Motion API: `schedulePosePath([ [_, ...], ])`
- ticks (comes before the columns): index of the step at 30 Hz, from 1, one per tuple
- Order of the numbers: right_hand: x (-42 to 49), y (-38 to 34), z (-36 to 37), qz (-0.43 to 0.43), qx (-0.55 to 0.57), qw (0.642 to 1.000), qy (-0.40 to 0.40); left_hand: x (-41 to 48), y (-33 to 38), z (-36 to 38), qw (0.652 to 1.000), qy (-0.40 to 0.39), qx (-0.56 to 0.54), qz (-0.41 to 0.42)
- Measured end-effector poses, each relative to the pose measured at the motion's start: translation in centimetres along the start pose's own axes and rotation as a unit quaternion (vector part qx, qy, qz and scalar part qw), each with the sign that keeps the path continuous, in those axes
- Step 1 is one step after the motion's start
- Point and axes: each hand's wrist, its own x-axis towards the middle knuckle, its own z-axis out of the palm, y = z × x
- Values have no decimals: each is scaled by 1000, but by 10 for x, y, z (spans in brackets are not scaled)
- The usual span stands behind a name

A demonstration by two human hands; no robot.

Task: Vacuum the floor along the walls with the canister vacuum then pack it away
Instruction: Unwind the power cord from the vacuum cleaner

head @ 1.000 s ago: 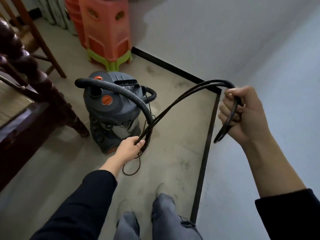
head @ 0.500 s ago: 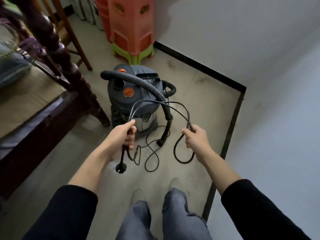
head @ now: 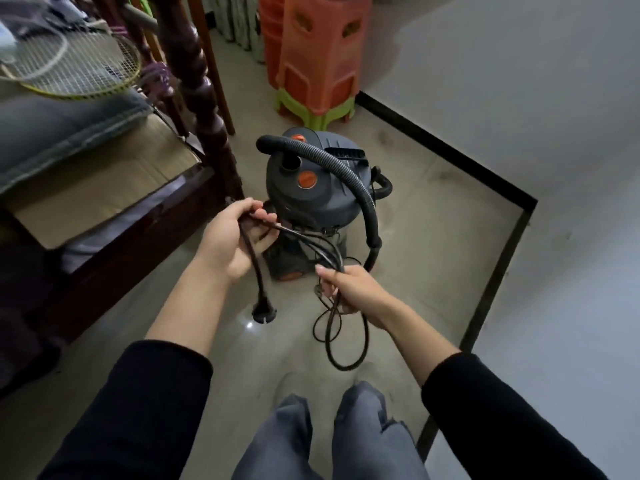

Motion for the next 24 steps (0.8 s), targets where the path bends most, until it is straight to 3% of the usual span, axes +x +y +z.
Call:
schedulePosePath([
  [4, -17, -34, -37, -116, -51, 988, 90, 4, -36, -37, 972, 20, 206, -114],
  [9, -50, -70, -52, -195, 31, 980, 32, 9, -95, -25, 944, 11, 265, -195],
  [13, -62, -66, -61, -181, 129, 975, -9, 15, -119, -4, 952, -69, 277, -109],
  [15, -69, -64, -71, -181, 224, 957, -25, 20, -126, -3, 927, -148, 344, -27],
  [18, -75, -66, -86, -207, 314, 926, -9, 20, -127, -1, 888, -251, 384, -34],
  [22, -68, -69, -115, -210, 458, 861, 69, 22, -104, -15, 879, -276, 387, -45],
  [24, -61, -67, -128, -200, 470, 851, 118, 25, -89, -37, 860, -241, 450, -16],
])
